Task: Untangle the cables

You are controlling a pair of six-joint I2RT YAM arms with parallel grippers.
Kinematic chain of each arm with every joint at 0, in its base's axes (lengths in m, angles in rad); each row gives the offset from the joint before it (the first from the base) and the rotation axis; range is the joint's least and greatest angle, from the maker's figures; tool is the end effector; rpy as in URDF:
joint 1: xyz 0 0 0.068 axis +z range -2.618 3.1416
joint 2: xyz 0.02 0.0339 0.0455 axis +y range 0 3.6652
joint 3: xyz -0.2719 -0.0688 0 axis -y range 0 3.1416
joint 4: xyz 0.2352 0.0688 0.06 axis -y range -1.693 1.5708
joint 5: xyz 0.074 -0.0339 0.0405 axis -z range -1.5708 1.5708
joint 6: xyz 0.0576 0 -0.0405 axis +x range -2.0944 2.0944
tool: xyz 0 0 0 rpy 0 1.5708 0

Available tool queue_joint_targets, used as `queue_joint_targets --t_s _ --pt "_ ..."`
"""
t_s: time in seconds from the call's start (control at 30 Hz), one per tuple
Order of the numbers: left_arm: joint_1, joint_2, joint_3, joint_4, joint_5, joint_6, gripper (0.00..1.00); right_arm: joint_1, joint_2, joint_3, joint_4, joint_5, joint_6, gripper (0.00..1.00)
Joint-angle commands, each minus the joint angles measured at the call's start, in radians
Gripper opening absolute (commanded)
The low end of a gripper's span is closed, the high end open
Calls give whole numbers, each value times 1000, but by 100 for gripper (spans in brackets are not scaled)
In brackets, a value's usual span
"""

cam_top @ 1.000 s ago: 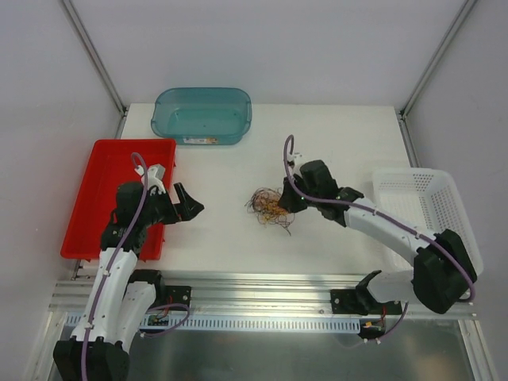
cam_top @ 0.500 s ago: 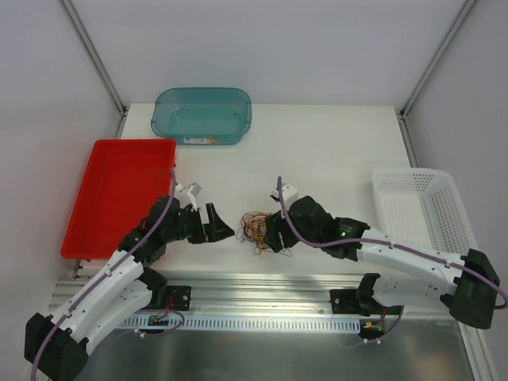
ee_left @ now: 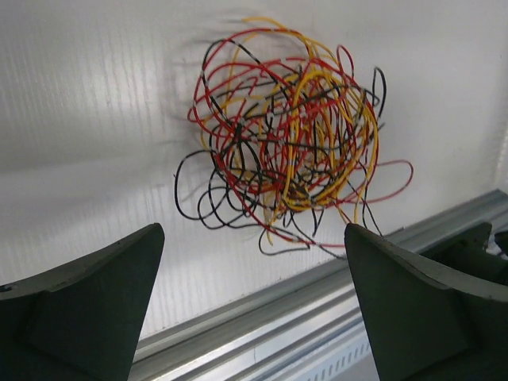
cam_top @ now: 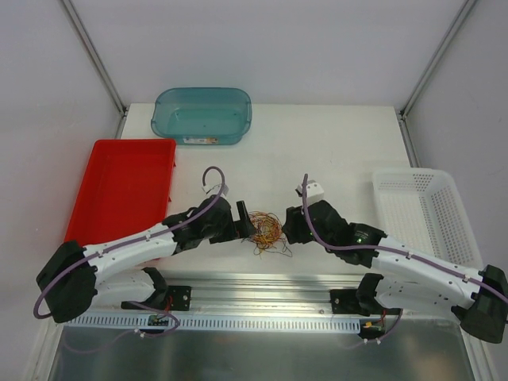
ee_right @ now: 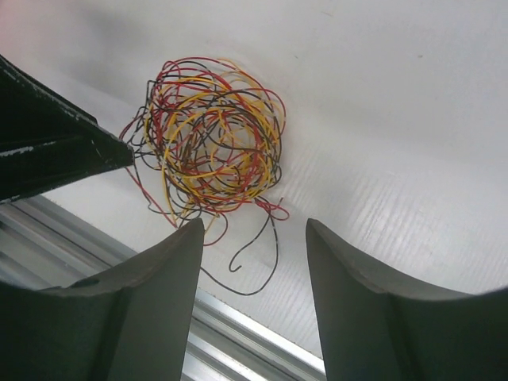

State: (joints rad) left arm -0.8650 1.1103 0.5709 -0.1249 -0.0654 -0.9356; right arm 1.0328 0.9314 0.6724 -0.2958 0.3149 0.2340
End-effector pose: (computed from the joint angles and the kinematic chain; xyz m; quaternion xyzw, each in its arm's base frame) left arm 0.1555 -0.1767 0.2067 -0.0460 0.8975 -0.3246 0.2950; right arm 0.1229 0.1711 0.2616 -0.2653 0.8247 0.1739 0.4683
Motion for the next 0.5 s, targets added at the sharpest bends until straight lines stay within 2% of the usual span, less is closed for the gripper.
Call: queue_joint_targets --t_s 0.0,0.2,0.47 --pt "-15 84 70 37 -126 -54 97 -19 -25 -14 29 38 53 57" --pt "-25 187 83 56 -163 -98 89 -31 50 -2 99 -20 27 57" --pt "-61 305 93 84 -159 -104 67 -30 217 7 198 -137 2 53"
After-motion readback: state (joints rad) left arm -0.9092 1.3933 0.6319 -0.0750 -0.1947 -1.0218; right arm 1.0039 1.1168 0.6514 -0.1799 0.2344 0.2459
